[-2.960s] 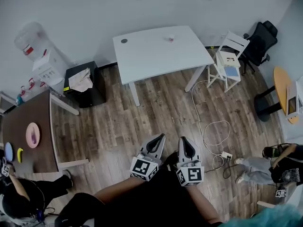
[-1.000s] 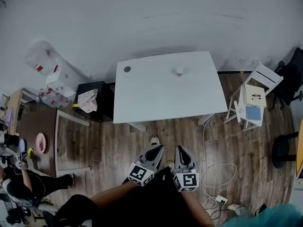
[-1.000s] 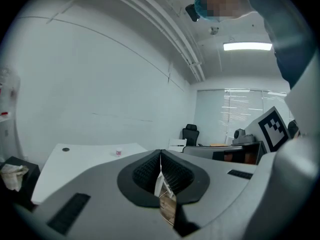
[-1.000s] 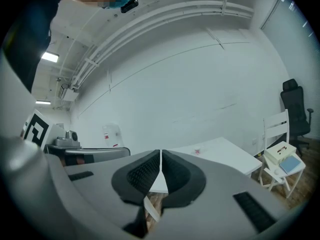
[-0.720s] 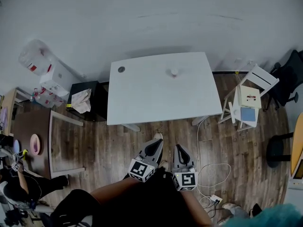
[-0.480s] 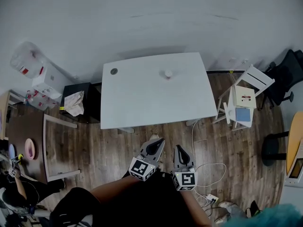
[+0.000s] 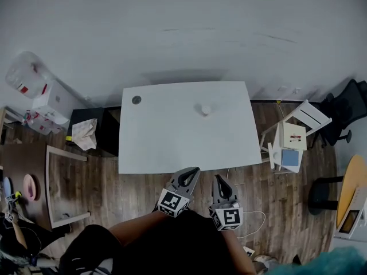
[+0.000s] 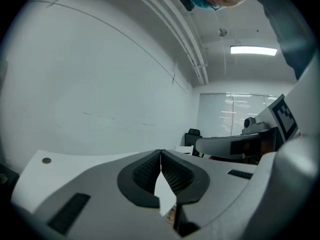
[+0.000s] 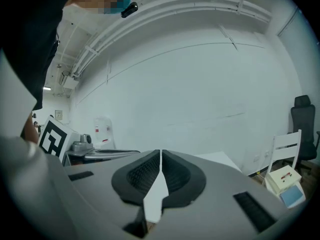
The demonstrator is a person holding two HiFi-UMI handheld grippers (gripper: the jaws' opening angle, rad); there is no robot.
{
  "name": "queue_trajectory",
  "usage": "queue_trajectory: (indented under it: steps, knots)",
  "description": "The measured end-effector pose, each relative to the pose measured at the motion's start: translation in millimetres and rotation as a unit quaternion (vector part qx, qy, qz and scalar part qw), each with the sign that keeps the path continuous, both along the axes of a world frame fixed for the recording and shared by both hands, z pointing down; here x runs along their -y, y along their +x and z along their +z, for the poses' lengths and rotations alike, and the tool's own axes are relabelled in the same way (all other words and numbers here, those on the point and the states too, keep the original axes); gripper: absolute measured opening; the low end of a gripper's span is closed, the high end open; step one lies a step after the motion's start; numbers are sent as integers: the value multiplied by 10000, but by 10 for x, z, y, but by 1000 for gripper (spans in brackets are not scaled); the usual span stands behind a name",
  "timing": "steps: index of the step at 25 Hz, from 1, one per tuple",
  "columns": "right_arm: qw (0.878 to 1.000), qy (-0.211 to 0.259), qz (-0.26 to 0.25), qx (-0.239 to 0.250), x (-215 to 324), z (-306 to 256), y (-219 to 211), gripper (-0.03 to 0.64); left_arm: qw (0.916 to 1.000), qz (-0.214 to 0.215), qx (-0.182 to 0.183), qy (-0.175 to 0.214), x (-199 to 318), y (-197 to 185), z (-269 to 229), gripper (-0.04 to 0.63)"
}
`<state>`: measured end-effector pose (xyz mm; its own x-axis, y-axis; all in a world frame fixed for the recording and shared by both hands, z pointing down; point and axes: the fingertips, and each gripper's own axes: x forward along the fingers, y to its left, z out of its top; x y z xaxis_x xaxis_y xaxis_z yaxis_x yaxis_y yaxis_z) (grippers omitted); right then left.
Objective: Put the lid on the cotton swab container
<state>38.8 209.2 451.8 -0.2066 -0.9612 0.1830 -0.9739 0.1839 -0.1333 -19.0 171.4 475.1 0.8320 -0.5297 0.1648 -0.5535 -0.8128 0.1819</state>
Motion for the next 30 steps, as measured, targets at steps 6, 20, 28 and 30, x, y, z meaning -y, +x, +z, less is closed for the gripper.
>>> queue_trajectory:
  steps: [6, 20, 28, 30]
  knots:
    - [9997, -184, 155, -58, 752, 58, 88, 35, 9999, 78, -56, -68, 612, -2, 65, 14]
    - [9939, -290, 671, -825, 1917, 7, 397, 35, 9992, -92, 324, -224, 1883, -52, 576, 14]
    - [9952, -545, 621, -521, 2228, 309, 486, 35, 9972, -258, 517, -465, 2273, 78, 967, 14]
    - [9958, -570, 555, -452, 2341, 363, 527, 35, 9966, -276, 606, -475, 2355, 139, 1057, 14]
